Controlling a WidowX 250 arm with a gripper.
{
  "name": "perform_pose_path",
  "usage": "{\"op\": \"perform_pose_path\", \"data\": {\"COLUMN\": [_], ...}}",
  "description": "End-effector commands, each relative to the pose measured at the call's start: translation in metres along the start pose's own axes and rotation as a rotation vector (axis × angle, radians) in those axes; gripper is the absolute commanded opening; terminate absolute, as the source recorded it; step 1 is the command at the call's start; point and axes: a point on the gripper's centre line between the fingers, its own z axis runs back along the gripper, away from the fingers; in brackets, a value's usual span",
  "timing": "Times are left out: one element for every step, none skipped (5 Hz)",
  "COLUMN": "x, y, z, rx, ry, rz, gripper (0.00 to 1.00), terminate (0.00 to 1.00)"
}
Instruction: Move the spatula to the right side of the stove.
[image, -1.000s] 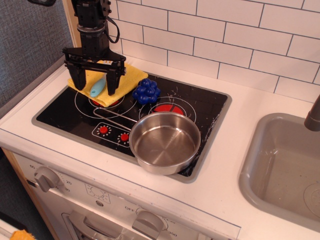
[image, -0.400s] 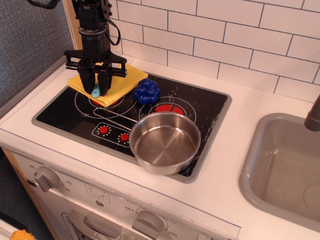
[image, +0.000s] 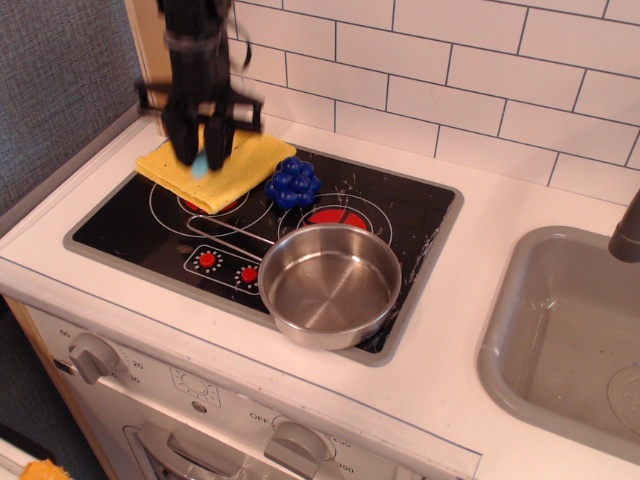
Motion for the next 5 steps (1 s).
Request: {"op": "perform_pose_path", "data": {"x": [-0.004, -0.011, -0.016, -0.016, -0.014], "y": [-0.071, -0.116, -0.143, -0.154, -0.155], "z": [0.034, 0.02, 0.008, -0.003, -0.014], "rx": [-0.066, -0.08, -0.072, -0.078, -0.09], "ry": [-0.074, -0.035, -0.001, 0.027, 0.054], "rz": [-0.186, -0.298, -0.362, -0.36, -0.341], "gripper": [0.0, 0.0, 0.0, 0.0, 0.0], "terminate": [0.0, 0.0, 0.0, 0.0, 0.0]}}
